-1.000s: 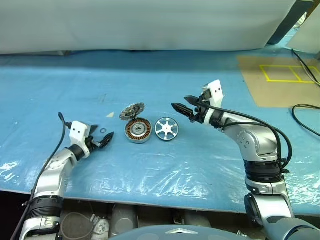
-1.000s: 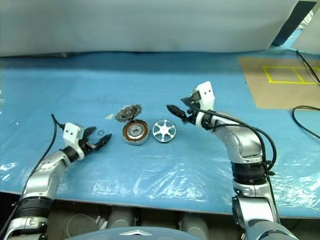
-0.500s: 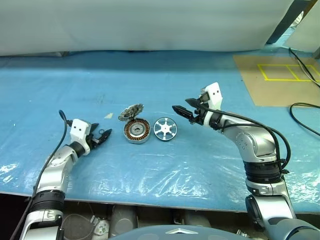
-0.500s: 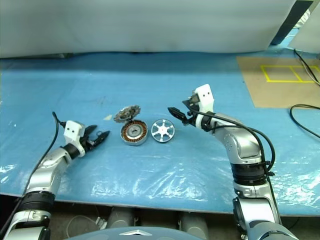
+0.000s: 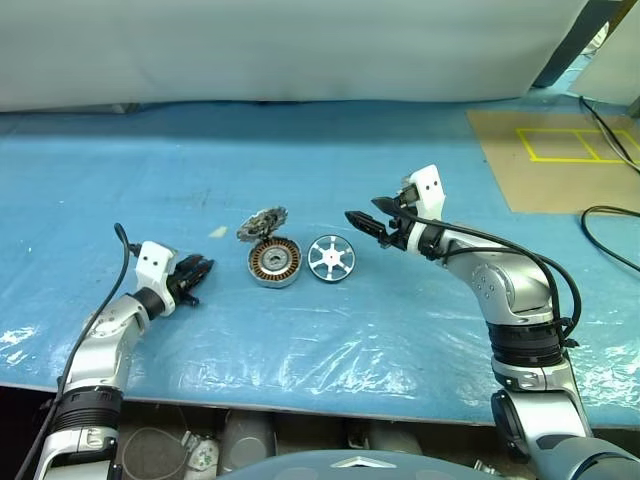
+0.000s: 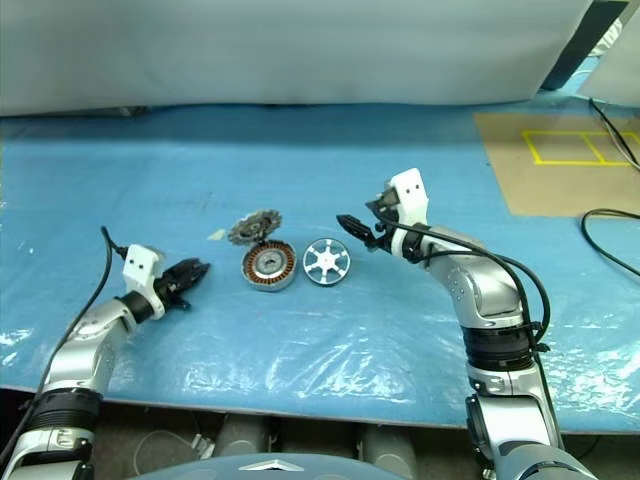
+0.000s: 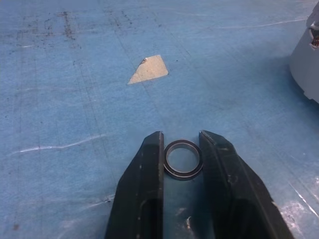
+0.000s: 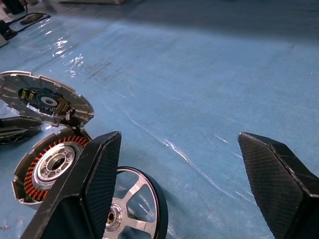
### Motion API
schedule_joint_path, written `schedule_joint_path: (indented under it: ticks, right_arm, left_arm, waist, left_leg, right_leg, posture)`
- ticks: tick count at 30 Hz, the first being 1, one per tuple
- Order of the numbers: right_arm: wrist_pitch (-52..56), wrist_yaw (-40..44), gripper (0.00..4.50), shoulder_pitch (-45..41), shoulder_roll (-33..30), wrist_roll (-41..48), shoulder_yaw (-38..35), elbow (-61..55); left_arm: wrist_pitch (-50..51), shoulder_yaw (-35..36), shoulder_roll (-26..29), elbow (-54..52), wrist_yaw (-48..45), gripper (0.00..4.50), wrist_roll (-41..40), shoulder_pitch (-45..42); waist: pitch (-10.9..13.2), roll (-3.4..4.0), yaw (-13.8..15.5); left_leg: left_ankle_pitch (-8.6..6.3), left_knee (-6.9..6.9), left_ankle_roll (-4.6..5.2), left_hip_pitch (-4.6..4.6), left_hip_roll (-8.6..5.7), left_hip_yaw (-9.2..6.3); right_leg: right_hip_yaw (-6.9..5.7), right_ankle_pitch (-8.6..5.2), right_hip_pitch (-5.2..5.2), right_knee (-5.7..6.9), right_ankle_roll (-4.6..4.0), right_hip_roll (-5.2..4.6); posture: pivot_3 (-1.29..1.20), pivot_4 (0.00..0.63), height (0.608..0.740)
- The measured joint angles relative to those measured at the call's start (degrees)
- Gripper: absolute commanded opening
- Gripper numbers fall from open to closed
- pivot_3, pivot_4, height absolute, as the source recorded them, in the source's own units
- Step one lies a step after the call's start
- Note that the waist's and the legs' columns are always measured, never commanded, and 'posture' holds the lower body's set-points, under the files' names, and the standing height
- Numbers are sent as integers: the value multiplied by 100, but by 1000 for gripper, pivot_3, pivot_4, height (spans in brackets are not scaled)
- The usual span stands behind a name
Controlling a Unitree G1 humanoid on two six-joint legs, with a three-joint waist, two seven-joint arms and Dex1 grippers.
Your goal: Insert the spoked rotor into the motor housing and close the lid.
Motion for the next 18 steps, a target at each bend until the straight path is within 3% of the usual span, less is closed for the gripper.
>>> schedule_joint_path:
  ticks: [10, 15, 18]
  right_arm:
    - [19, -35, 3916, -1, -1, 1, 51, 0]
    - [20, 8, 3916, -5, 22, 77, 40, -17]
    - [19, 116, 3916, -4, 17, 202, 28, -55]
  left_arm:
    - [117, -16, 135, -170, -218, 674, -63, 166]
    - [302, 1, -100, -950, -888, 674, -834, 703]
    - [696, -3, 36, -1761, -1286, 674, -1396, 859]
  waist:
    - [-1, 2, -6]
    - [5, -8, -1]
    - [10, -14, 16]
  left_leg:
    - [0, -10, 0, 1, 0, 0]
    - [0, -28, 0, -13, 2, 9]
    - [0, -33, 0, -18, 5, 8]
  right_leg:
    - [1, 0, -1, -10, 2, 0]
    - [-3, 1, -10, -31, 2, 1]
    - [-7, 3, -12, -31, 5, 3]
  posture:
    - [0, 150, 740]
    - [0, 150, 740]
    - [0, 150, 740]
